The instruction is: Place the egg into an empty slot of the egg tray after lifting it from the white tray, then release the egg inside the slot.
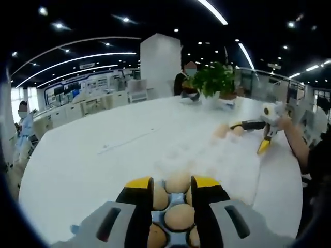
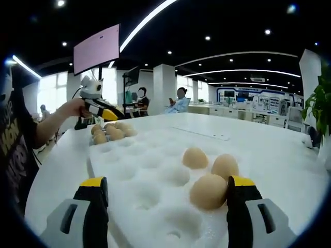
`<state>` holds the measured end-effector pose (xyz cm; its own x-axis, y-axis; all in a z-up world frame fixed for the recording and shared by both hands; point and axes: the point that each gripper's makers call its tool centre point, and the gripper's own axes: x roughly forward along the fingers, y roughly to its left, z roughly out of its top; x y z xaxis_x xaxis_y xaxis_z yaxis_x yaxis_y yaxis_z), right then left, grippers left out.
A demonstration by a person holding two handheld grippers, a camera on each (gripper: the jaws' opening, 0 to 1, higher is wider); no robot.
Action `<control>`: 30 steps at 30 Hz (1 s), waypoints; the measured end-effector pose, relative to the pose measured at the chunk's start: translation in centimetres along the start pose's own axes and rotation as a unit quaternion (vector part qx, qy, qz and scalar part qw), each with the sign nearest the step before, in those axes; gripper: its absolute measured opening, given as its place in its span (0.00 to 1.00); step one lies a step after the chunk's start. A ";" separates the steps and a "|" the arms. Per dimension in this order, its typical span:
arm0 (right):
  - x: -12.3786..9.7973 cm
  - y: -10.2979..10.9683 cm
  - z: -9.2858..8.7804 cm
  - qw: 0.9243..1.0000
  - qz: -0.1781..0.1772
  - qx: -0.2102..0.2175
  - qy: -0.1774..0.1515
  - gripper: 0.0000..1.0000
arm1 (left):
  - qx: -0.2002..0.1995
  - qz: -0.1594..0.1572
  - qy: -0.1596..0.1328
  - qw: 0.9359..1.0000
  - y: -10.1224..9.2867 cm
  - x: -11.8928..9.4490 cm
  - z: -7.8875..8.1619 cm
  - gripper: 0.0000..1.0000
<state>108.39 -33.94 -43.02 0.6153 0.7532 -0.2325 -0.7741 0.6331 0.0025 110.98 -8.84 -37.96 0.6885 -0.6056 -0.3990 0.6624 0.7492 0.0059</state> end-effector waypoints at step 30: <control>0.1 0.3 0.2 1.000 -0.002 0.000 0.003 0.99 | 0.053 -0.105 0.014 0.993 -9.7 7.2 2.6 0.41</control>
<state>108.19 -33.64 -42.89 0.6180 0.7488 -0.2393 -0.7709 0.6369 0.0019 110.31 -21.17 -38.56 0.5247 -0.7361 -0.4277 0.8184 0.5744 0.0155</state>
